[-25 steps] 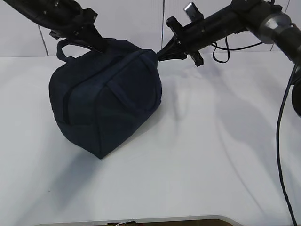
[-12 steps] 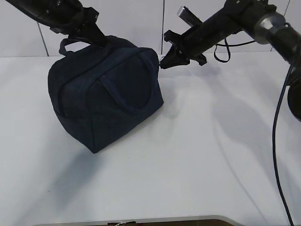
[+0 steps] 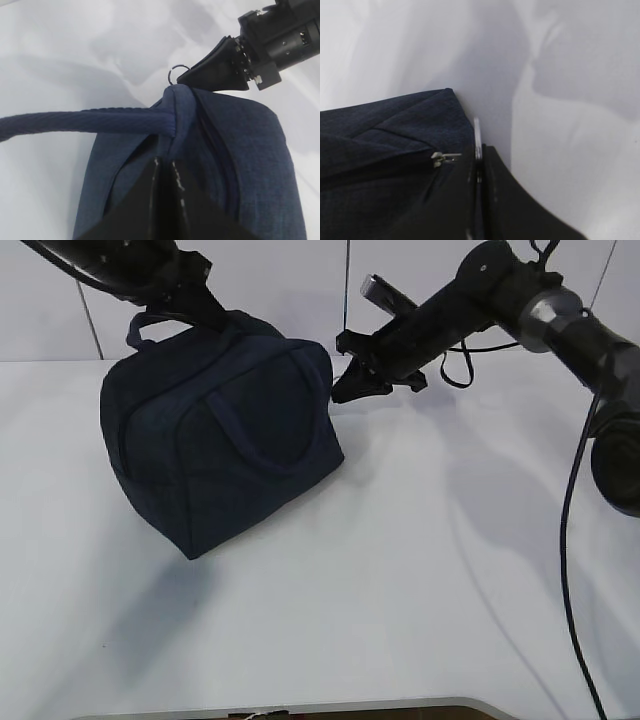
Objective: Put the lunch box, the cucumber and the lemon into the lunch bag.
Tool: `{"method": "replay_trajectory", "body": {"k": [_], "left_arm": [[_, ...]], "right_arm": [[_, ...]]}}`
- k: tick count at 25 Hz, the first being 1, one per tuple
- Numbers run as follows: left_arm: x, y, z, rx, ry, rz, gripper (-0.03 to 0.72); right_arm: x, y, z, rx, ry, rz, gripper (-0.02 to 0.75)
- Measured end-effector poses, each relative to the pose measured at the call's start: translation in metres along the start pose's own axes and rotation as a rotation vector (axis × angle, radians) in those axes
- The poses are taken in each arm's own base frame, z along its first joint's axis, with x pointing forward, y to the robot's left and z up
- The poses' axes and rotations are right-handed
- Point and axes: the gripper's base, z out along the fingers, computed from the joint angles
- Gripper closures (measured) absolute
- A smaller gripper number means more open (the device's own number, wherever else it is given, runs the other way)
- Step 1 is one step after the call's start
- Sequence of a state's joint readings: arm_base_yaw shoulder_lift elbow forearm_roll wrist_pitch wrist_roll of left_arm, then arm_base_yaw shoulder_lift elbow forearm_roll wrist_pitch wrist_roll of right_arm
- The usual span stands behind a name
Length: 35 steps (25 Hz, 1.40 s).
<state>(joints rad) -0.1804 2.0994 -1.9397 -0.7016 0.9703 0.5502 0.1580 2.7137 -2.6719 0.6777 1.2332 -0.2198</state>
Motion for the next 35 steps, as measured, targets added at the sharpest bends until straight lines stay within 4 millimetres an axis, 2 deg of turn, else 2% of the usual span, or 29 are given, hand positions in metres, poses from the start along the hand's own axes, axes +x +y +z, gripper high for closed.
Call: {"method": "replay_trajectory", "body": {"k": [10,13,16,19,25,30,35], "left_arm": [[0.0,0.0,0.001,-0.011,0.0,0.012,0.698],[-0.001,0.0,0.0,-0.014,0.0,0.016,0.697],[-0.002,0.002,-0.001,-0.027,-0.003,0.023,0.698],[-0.002,0.004,-0.002,-0.042,-0.009,0.029,0.698],[-0.002,0.005,-0.002,-0.053,-0.006,0.037,0.698],[-0.002,0.003,-0.001,-0.054,-0.003,0.045,0.698],[0.001,-0.01,0.004,-0.011,0.051,0.199,0.698]], "right_arm": [[0.0,0.0,0.001,0.004,-0.001,-0.014,0.72],[0.0,0.0,0.001,0.009,0.0,-0.016,0.615],[0.003,-0.01,0.001,0.044,0.018,-0.012,0.446],[0.0,-0.009,-0.005,0.047,0.006,-0.014,0.372],[-0.008,0.012,-0.021,-0.057,-0.045,-0.002,0.351],[-0.011,0.018,-0.027,-0.069,-0.058,-0.007,0.35],[-0.018,0.031,-0.053,0.006,-0.088,-0.068,0.349]]}}
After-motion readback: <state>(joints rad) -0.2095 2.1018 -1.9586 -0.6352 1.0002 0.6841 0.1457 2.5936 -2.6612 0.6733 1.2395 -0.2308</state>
